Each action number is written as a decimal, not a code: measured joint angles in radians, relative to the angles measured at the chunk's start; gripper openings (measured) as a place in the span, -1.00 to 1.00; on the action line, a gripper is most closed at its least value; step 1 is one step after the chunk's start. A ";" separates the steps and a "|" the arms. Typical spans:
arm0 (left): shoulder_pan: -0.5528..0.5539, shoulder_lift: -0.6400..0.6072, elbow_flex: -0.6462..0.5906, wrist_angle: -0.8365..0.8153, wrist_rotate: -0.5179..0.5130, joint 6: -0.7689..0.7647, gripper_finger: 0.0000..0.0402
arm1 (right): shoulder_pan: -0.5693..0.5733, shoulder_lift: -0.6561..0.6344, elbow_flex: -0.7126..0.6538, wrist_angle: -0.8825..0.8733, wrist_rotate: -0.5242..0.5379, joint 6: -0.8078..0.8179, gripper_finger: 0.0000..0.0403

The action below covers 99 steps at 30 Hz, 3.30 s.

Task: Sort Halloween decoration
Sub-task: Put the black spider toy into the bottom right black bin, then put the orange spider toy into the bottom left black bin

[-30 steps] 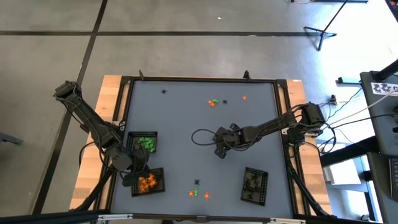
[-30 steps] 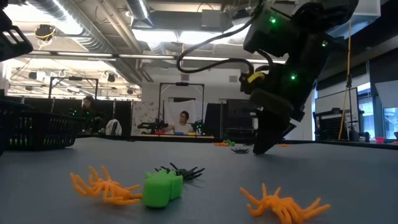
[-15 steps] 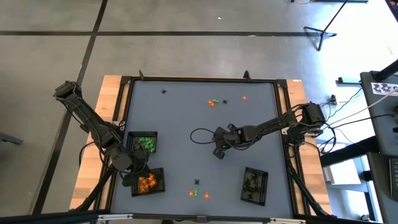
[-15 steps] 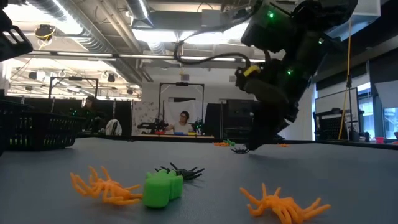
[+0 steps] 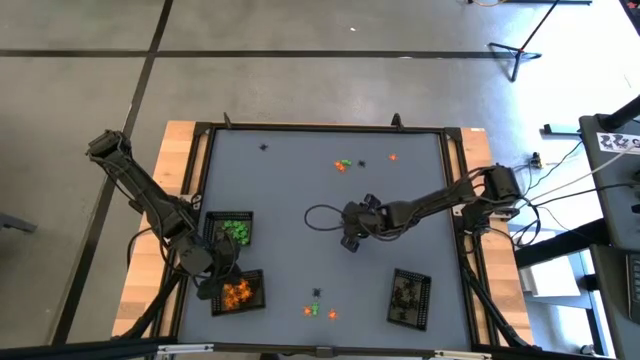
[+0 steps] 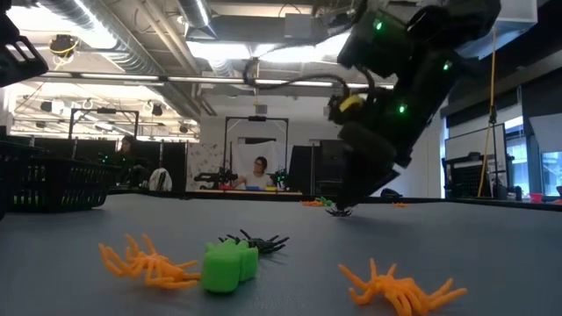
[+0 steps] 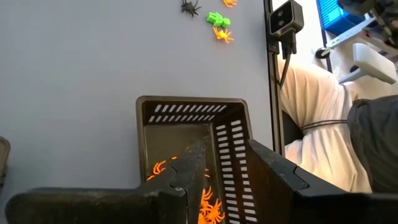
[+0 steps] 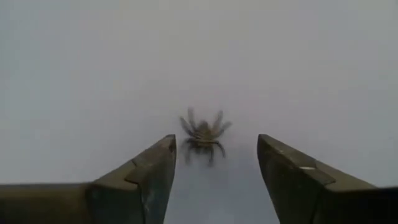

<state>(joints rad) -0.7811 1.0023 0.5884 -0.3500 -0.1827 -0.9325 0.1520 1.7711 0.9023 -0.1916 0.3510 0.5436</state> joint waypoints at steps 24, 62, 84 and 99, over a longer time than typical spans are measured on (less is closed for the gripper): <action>0.000 0.000 0.000 0.003 -0.018 0.000 -0.46 | -0.015 -0.050 -0.003 -0.019 -0.091 -0.029 -0.99; 0.000 0.000 0.000 0.008 -0.043 0.000 -0.46 | 0.686 -0.312 0.278 -0.758 -0.208 0.690 -0.49; 0.000 -0.026 0.000 0.006 -0.034 0.085 -0.46 | 0.157 -0.313 0.278 -0.474 0.088 0.026 -0.13; 0.093 -0.131 0.000 -0.123 0.071 0.310 -0.46 | -0.141 -0.313 0.160 -0.420 -0.024 -0.082 -0.13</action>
<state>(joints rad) -0.6882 0.8717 0.5885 -0.4725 -0.1114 -0.6224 0.0109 1.4586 1.0620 -0.6118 0.3271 0.4616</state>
